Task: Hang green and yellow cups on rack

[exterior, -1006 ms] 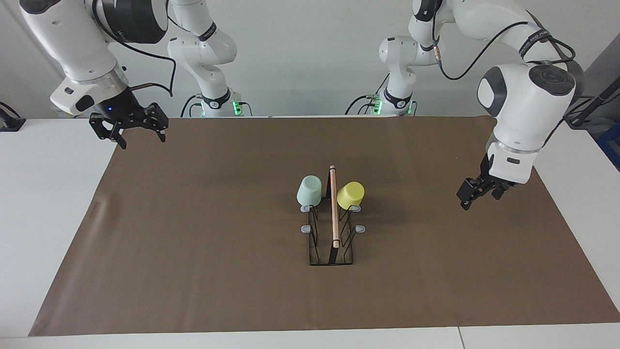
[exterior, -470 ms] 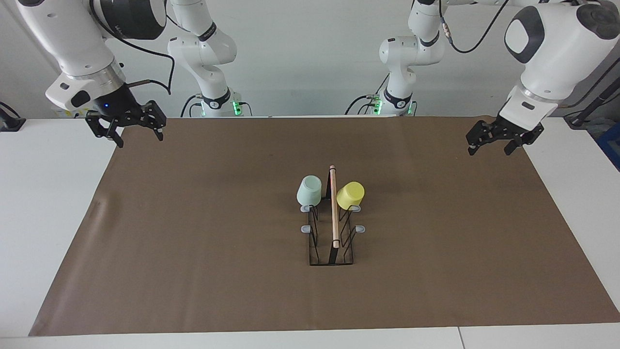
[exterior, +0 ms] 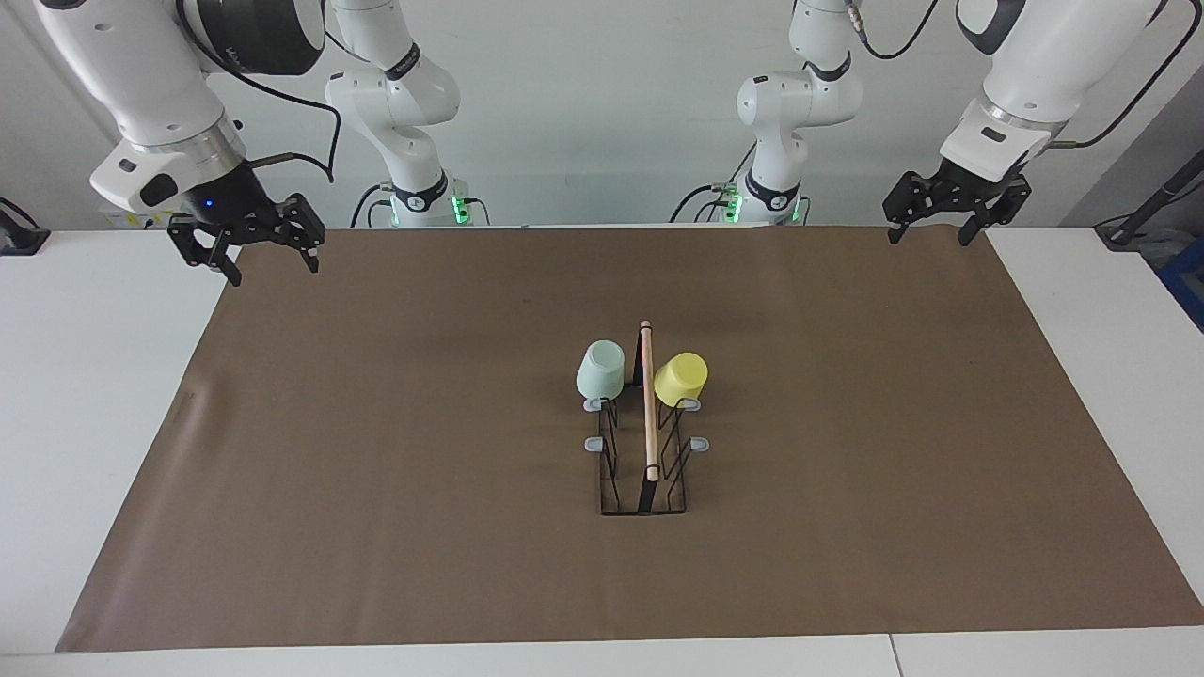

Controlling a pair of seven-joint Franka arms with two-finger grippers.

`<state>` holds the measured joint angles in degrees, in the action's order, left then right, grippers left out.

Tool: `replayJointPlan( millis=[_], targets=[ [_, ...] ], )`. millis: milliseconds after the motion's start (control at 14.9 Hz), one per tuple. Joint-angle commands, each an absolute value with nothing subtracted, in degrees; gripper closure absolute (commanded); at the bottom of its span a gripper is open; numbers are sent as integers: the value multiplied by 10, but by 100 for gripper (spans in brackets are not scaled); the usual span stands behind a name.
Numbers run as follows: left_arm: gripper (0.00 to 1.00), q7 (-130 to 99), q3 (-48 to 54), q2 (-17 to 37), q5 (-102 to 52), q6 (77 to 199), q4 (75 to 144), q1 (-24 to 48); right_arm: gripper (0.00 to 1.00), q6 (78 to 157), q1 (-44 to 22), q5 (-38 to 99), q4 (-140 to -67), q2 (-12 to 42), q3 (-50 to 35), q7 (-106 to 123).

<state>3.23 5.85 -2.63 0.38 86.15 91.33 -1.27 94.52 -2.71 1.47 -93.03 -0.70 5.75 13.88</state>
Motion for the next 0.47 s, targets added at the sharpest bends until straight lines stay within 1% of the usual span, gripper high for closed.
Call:
replayJointPlan(
  millis=[0, 134, 268, 402],
  targets=[
    [0, 37, 54, -39, -7, 858, 929, -11, 0, 933, -21, 4, -918, -1, 54, 133],
    [0, 35, 37, -38, -14, 864, 922, -6, 0, 933, -21, 4, -918, -3, 54, 133],
    [0, 33, 38, -30, -21, 855, 892, -10, 0, 933, -21, 4, -918, -3, 54, 133],
    [0, 35, 40, -38, -20, 847, 893, -13, 0, 933, -21, 5, -918, -3, 54, 134]
  ],
)
